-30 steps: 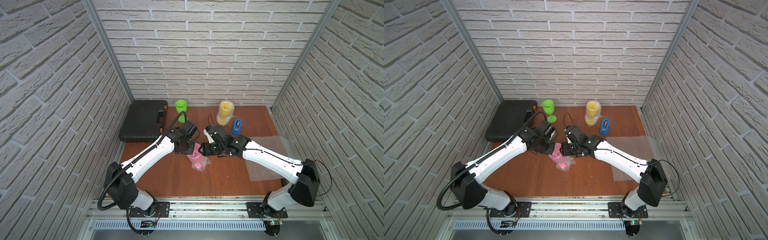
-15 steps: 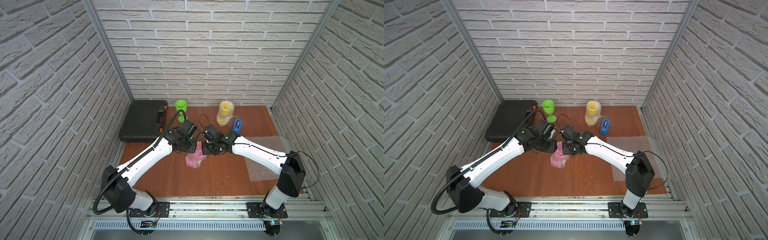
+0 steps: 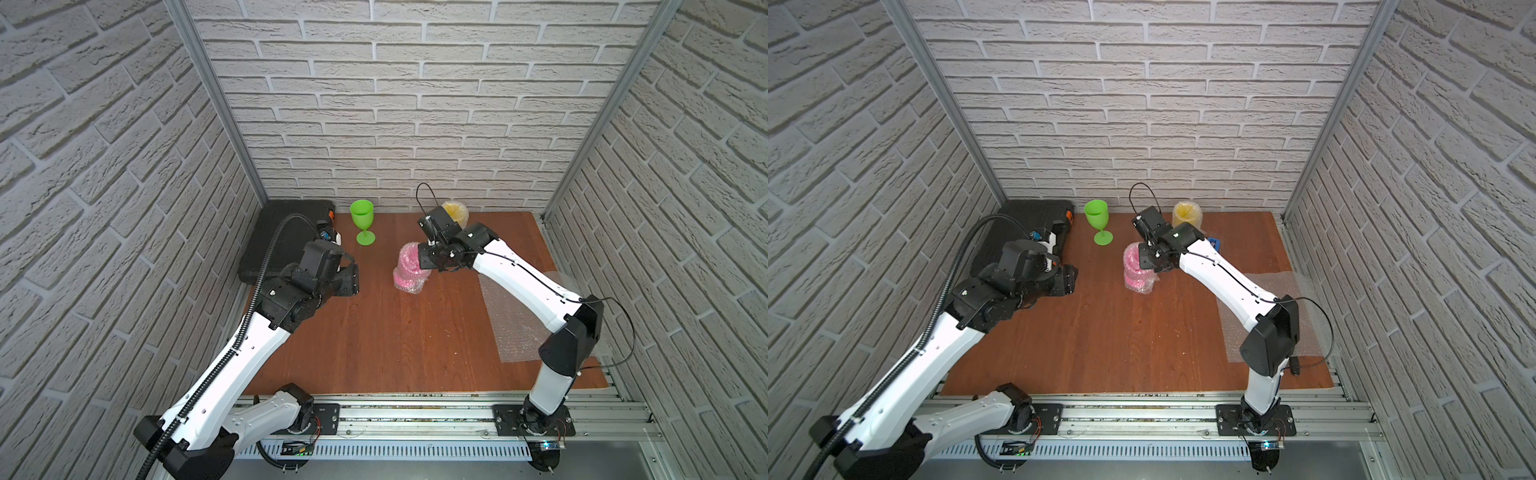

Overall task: Wrap wine glasses in bubble wrap
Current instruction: Pick up the bubble wrap from the center of the board, then place the bubble wrap at the center of the board.

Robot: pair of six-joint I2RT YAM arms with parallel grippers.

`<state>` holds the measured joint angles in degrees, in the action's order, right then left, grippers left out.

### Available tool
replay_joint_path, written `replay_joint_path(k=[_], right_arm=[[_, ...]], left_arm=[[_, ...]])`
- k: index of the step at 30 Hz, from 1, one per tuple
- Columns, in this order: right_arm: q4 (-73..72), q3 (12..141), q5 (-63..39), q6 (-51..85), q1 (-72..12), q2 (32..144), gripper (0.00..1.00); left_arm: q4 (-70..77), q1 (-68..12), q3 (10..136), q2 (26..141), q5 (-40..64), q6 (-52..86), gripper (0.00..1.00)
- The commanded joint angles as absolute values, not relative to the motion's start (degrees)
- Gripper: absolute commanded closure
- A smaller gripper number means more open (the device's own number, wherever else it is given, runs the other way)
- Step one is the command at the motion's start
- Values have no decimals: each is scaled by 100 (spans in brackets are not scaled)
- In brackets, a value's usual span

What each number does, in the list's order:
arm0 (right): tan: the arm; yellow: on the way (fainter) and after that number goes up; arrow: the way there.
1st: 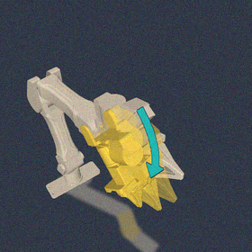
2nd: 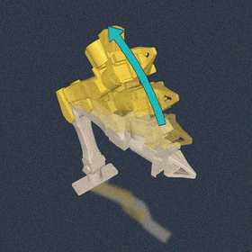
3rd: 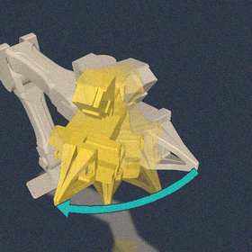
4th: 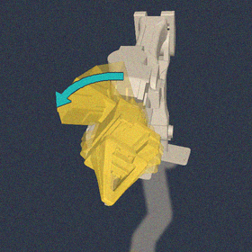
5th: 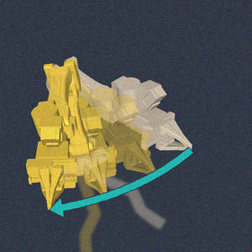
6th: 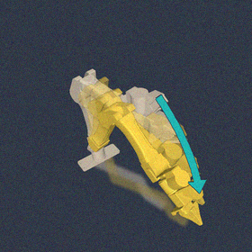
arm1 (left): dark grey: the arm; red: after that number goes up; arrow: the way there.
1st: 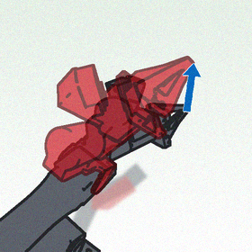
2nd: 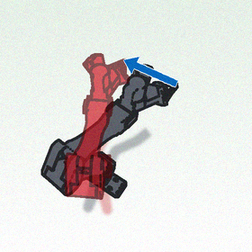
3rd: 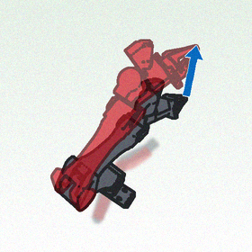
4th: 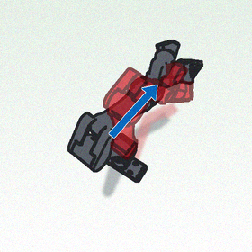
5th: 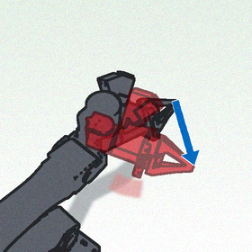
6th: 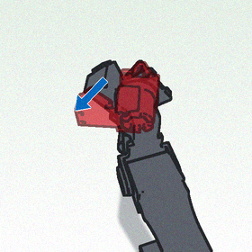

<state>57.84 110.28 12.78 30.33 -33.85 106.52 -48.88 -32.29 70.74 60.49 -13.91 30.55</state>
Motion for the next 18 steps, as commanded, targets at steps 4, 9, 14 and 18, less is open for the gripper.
replay_joint_path(k=[4, 9, 14, 18], right_arm=[[6036, 12749, 1213, 2498, -2844, 11939, 97], [6391, 14253, 1204, 2317, -2587, 12977, 98], [5951, 14349, 1324, 2231, -2445, 13347, 98], [5554, 14361, 1273, 2119, -2350, 13606, 97]], left_arm=[[-4510, -3185, 6604, 6221, -1361, 3096, 27], [-4239, -3167, 6243, 6308, -1143, 3341, 28], [-4028, -3168, 5971, 6463, -1037, 3519, 29], [-3969, -3158, 5897, 6637, -984, 3541, 29]])
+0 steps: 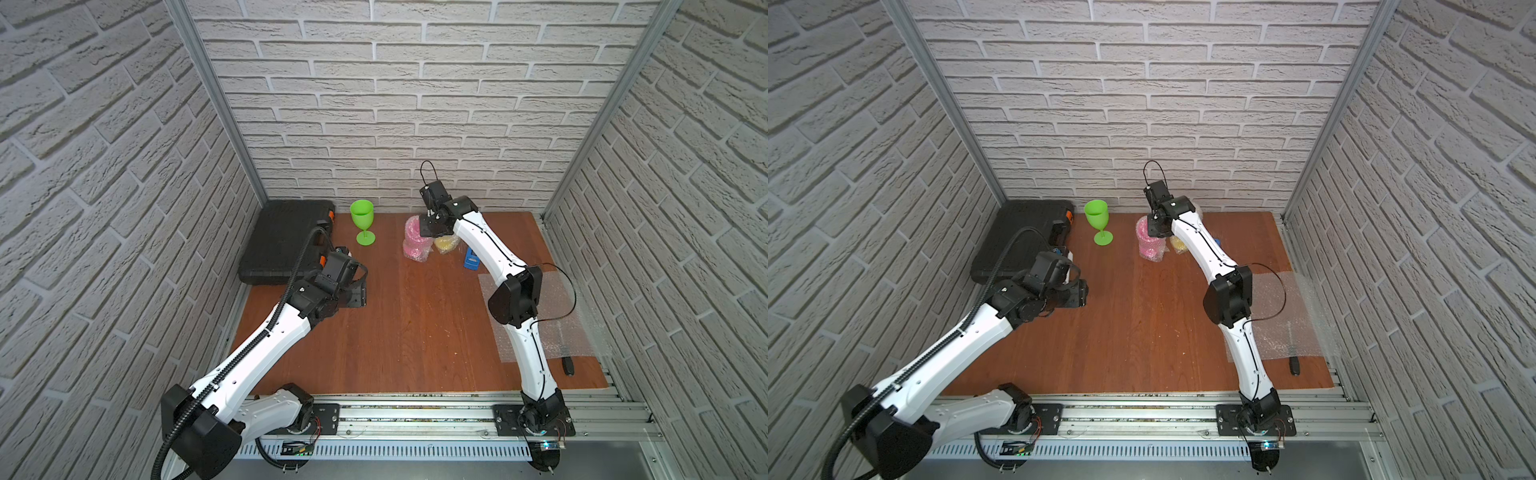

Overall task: Wrap wine glasses in bubble wrap
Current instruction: Place the bubble wrap at the center of the board.

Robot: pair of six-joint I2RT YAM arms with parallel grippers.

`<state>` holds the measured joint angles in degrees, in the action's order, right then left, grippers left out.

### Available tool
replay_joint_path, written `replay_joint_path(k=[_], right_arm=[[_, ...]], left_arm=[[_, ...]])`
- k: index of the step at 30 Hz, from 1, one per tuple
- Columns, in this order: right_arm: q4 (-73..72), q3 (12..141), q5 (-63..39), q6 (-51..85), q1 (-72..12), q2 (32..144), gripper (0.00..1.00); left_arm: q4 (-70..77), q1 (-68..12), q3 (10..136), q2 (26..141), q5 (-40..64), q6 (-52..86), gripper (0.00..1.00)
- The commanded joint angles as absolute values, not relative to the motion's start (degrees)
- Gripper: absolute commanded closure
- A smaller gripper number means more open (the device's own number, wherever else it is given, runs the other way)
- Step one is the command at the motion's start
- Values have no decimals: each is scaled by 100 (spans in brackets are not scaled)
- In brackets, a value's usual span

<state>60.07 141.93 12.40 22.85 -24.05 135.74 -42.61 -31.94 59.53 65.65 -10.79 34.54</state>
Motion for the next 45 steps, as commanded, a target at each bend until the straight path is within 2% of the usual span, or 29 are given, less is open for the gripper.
replay_joint_path(k=[1, 4, 6, 12, 25, 33, 45], right_arm=[[5484, 14360, 1241, 2097, -2338, 13649, 93], [5302, 14360, 1326, 2042, -2322, 13728, 72], [5111, 14355, 1398, 2014, -2296, 13778, 66], [4285, 14361, 1353, 1930, -2198, 13969, 64], [3842, 14451, 1075, 1705, -2101, 14603, 75], [3785, 14451, 1141, 1661, -2092, 13955, 61], [3945, 14447, 1118, 1586, -2092, 13638, 58]], left_arm=[[-3966, -3155, 5905, 6669, -986, 3541, 29], [-3983, -3149, 5898, 6739, -984, 3532, 29], [-3963, -3127, 5880, 6775, -963, 3542, 29], [-4058, -3100, 5938, 6847, -940, 3533, 29], [-4195, -3034, 5766, 6820, -862, 3632, 29], [-4229, -3038, 5757, 6580, -939, 3630, 29], [-4183, -3004, 5713, 6502, -934, 3560, 29]])
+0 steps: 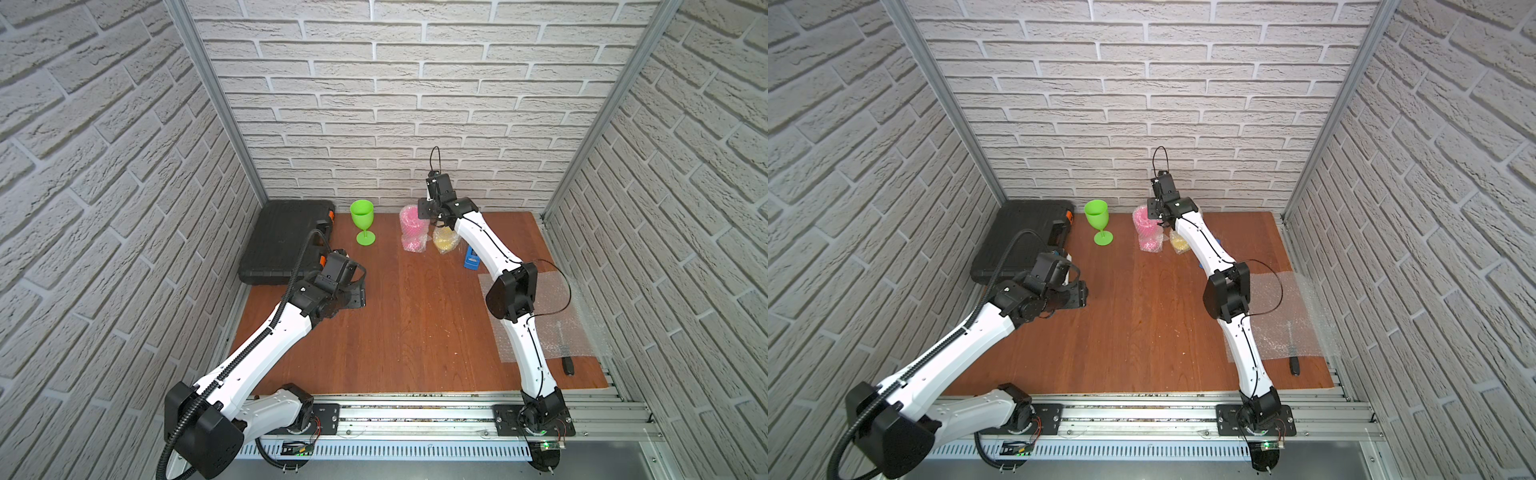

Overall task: Wrap wine glasses in bubble wrap
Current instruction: Place the bubble wrap at the center of the board, then move the bubble wrap to the center of the board.

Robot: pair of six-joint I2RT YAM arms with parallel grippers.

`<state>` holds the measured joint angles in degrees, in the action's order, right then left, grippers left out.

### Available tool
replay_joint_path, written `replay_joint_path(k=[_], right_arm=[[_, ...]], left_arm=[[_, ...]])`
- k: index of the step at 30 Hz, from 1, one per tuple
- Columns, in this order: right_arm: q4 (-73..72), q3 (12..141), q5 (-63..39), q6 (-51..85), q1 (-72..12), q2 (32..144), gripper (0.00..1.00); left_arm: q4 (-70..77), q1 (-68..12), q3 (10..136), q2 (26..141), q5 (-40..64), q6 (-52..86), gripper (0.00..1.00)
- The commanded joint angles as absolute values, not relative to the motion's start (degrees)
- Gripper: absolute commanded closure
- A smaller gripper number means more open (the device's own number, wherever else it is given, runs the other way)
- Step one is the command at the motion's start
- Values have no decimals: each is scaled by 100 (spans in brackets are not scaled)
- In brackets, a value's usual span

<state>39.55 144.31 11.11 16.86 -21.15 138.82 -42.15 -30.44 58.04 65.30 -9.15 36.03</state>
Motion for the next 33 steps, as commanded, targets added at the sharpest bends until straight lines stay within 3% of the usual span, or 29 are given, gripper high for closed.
replay_joint_path(k=[1, 13, 19, 27, 33], right_arm=[[3958, 14447, 1109, 1582, -2093, 13656, 58], [4182, 14448, 1013, 1504, -2092, 13367, 58], [5061, 14103, 1095, 1357, -2050, 12693, 59], [5648, 10902, 1035, 1414, -1603, 10574, 59], [5300, 8265, 326, 1646, -877, 9596, 52]], left_arm=[[-4171, -3003, 5704, 6510, -919, 3560, 29], [-4172, -2969, 5669, 6511, -1009, 3507, 29], [-4158, -2872, 5618, 6543, -1072, 3384, 29], [-3916, -2691, 5524, 6539, -885, 3257, 29], [-3668, -2604, 5471, 6525, -645, 3173, 30]])
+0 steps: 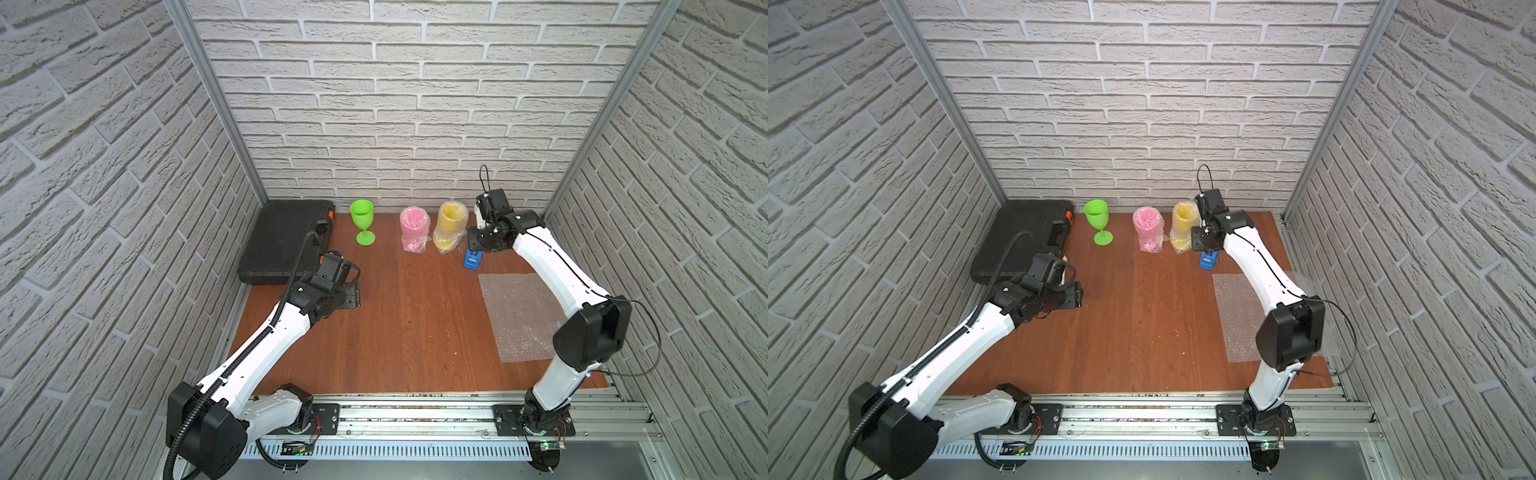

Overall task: Wrap wine glasses in bubble wrap
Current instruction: Move the bubble wrap to the center of the board.

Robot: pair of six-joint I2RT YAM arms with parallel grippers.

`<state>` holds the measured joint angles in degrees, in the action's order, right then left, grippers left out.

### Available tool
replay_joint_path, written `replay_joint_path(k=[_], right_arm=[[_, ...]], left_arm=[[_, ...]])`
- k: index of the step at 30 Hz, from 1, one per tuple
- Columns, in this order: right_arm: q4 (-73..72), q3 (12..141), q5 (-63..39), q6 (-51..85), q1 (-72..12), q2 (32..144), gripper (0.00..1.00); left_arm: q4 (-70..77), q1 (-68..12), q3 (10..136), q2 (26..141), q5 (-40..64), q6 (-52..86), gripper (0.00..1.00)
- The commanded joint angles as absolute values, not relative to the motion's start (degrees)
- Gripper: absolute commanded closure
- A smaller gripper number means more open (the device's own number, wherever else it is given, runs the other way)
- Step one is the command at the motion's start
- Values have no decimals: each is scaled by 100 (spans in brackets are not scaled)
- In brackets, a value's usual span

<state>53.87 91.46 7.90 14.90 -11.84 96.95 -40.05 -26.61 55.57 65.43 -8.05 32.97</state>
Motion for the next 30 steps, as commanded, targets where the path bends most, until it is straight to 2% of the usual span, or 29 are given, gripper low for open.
replay_joint_path(k=[1, 6, 12, 17, 21, 23, 30], right_arm=[[5273, 8014, 133, 1667, -732, 9576, 51], [5002, 7059, -326, 1743, -405, 9821, 44], [4662, 6599, -238, 1800, -352, 10173, 45], [4448, 6469, -410, 1846, -330, 10546, 59], [4465, 6434, -379, 1876, -325, 10581, 87], [4551, 6441, -360, 1913, -334, 10440, 97], [4834, 6545, -790, 2457, -854, 9651, 97]], left_arm=[[-3634, -2608, 5458, 6527, -607, 3172, 30], [-3529, -2609, 5434, 6579, -430, 3207, 30], [-3542, -2606, 5396, 6542, -359, 3259, 31], [-3543, -2605, 5343, 6486, -352, 3296, 31], [-3602, -2603, 5350, 6467, -357, 3278, 31], [-3610, -2602, 5336, 6439, -387, 3287, 31], [-3597, -2536, 5308, 6293, -562, 3300, 32]])
